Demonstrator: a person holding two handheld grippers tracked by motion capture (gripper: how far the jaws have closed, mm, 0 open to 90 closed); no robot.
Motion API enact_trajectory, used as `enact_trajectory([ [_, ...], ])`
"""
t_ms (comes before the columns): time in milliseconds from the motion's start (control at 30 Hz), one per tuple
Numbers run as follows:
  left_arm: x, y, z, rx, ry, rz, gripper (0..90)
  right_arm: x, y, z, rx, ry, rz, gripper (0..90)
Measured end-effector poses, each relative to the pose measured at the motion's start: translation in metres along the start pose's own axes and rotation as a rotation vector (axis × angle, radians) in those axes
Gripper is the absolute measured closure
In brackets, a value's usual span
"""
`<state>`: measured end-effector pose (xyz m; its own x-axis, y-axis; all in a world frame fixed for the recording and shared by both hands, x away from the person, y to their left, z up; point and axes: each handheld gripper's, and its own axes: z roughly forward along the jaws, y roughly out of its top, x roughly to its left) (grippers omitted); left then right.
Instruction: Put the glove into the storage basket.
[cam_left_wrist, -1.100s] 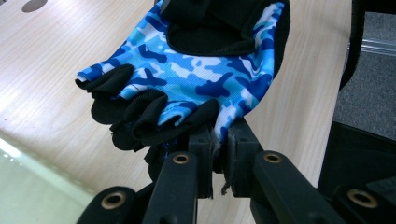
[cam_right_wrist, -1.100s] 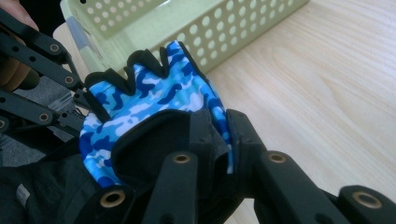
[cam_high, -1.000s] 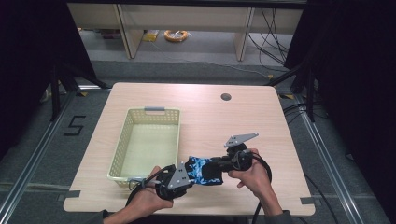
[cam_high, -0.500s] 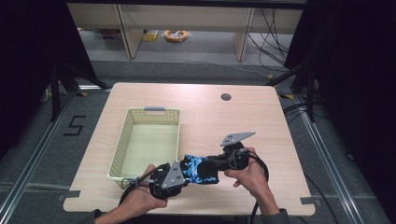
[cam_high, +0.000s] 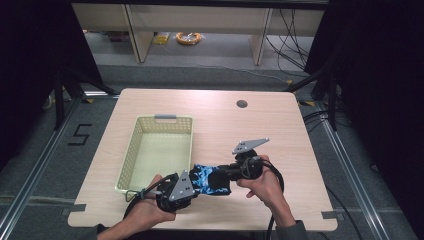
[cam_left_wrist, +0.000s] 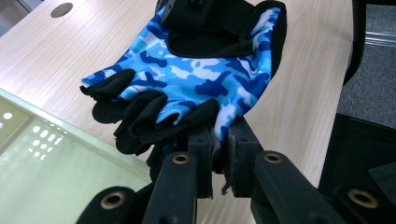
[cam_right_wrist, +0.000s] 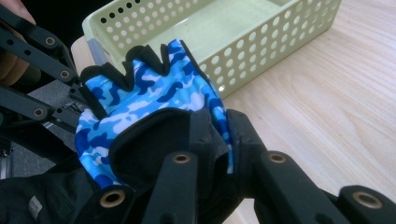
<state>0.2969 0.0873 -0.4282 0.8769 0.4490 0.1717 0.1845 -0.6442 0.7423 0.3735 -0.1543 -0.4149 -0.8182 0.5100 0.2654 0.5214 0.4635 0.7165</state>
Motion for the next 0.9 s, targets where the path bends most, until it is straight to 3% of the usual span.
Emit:
enact_trajectory([
  [167,0.003,0.002,-0.007,-0.006,0.005,-0.009,82.0,0.0,0.005,0.002,-0.018,0.01,-0.012,82.1],
  [200,0.004,0.002,-0.008,-0.008,-0.01,-0.014,82.1,0.001,0.007,0.002,-0.013,0.017,0.0,82.1],
  [267,0.011,0.001,-0.018,-0.011,0.02,-0.004,82.1,0.003,0.016,0.006,-0.031,0.018,-0.027,82.1],
  [333,0.013,0.0,-0.021,-0.01,0.027,-0.012,82.1,0.005,0.019,0.006,-0.019,0.026,-0.011,82.1],
  [433,0.023,-0.003,-0.037,-0.03,0.039,-0.043,82.0,0.008,0.039,0.012,-0.022,0.052,-0.021,82.1],
  [533,0.029,-0.004,-0.045,-0.029,0.047,-0.037,82.1,0.012,0.051,0.015,-0.006,0.051,-0.033,82.1],
  [567,0.033,-0.006,-0.049,-0.04,0.055,-0.059,82.0,0.013,0.055,0.017,-0.01,0.054,-0.047,82.1],
  [633,0.039,-0.01,-0.055,-0.045,0.058,-0.058,82.0,0.018,0.067,0.022,0.003,0.06,-0.053,82.1],
  [733,0.047,-0.017,-0.061,-0.029,0.063,-0.067,82.0,0.022,0.081,0.032,0.011,0.061,-0.078,82.1],
  [800,0.051,-0.022,-0.064,-0.02,0.073,-0.081,82.0,0.023,0.083,0.035,0.014,0.073,-0.063,82.1],
  [833,0.053,-0.024,-0.064,-0.025,0.066,-0.084,82.0,0.023,0.086,0.039,0.014,0.066,-0.089,82.1],
  [900,0.055,-0.028,-0.067,-0.011,0.069,-0.085,81.9,0.024,0.09,0.047,0.027,0.074,-0.069,82.1],
])
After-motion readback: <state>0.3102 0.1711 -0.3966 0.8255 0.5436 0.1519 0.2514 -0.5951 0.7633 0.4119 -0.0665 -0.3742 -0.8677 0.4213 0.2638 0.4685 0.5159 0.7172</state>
